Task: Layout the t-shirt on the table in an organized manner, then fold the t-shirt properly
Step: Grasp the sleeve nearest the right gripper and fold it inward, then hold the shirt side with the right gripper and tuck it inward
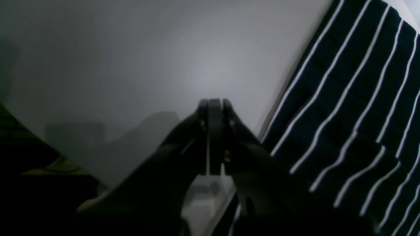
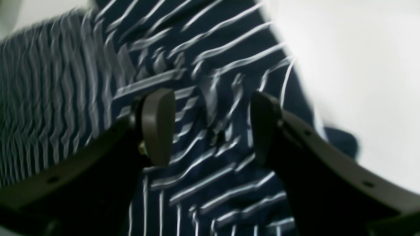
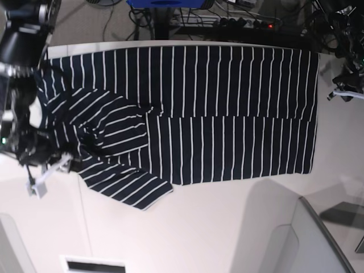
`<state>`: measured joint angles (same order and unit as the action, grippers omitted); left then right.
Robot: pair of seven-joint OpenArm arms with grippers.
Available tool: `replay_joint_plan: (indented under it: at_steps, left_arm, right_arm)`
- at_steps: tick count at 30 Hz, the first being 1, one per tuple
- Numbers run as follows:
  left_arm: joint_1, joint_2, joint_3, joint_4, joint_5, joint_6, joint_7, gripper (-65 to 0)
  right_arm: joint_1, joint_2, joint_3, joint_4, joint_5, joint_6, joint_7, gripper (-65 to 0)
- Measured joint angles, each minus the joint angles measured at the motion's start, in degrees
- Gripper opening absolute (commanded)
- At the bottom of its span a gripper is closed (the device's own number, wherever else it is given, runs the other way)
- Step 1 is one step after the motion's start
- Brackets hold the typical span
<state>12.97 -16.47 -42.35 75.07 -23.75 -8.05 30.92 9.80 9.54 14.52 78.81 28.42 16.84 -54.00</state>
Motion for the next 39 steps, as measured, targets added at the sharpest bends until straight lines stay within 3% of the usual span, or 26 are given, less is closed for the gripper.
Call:
replay_joint_plan:
  at_steps: [2,6,11,26,28,32,34,36,39]
  left_arm:
    - [0.1,-0.1,0.0,0.0,0.0,-0.1,-0.3,-65.0]
    - [0.5,-0.1,0.0,0.0,0.0,-0.1,-0.1,-65.0]
    - [0.7,-0.1,-0.3,0.0,0.0,-0.1,-0.1,-65.0]
    - [0.5,-0.1,-0.2,0.0,0.0,-0.1,-0.1,-65.0]
    - [0.5,-0.1,-0.2,0.0,0.0,-0.1,-0.1,-65.0]
    - [0.5,-0.1,-0.2,0.0,0.0,-0.1,-0.1,-65.0]
    - [0.5,-0.1,-0.2,0.0,0.0,-0.1,-0.1,-65.0]
    - [0.5,-0.1,-0.2,0.0,0.0,-0.1,-0.1,-65.0]
    - [0.6,-0.1,-0.2,0.0,0.0,-0.1,-0.1,-65.0]
  right_arm:
    - [5.0,0.5,0.1,-8.5,-1.4,-0.3,1.3,-30.3]
    - [10.4,2.0,-0.2,-22.3,-5.4,-0.3,11.3,-30.3]
    - [14.4,1.6,0.1,-33.7,-14.5,-0.1,14.4,-30.2]
    - [14.8,1.8,-0.2,-38.5,-15.6,-0.2,18.9,-31.2]
    - [14.8,1.8,-0.2,-38.5,-15.6,-0.2,18.9,-37.7]
    - [14.8,1.8,-0.2,-38.5,-15.6,-0.2,18.8,-65.0]
    - [14.8,1.8,-0.2,-38.4,-15.6,-0.2,18.7,-62.9]
    - [14.8,1.8,-0.2,-38.3,-15.6,-0.2,18.6,-65.0]
    - [14.9,1.8,0.0,-37.4,-15.5,-0.3,13.6,-65.0]
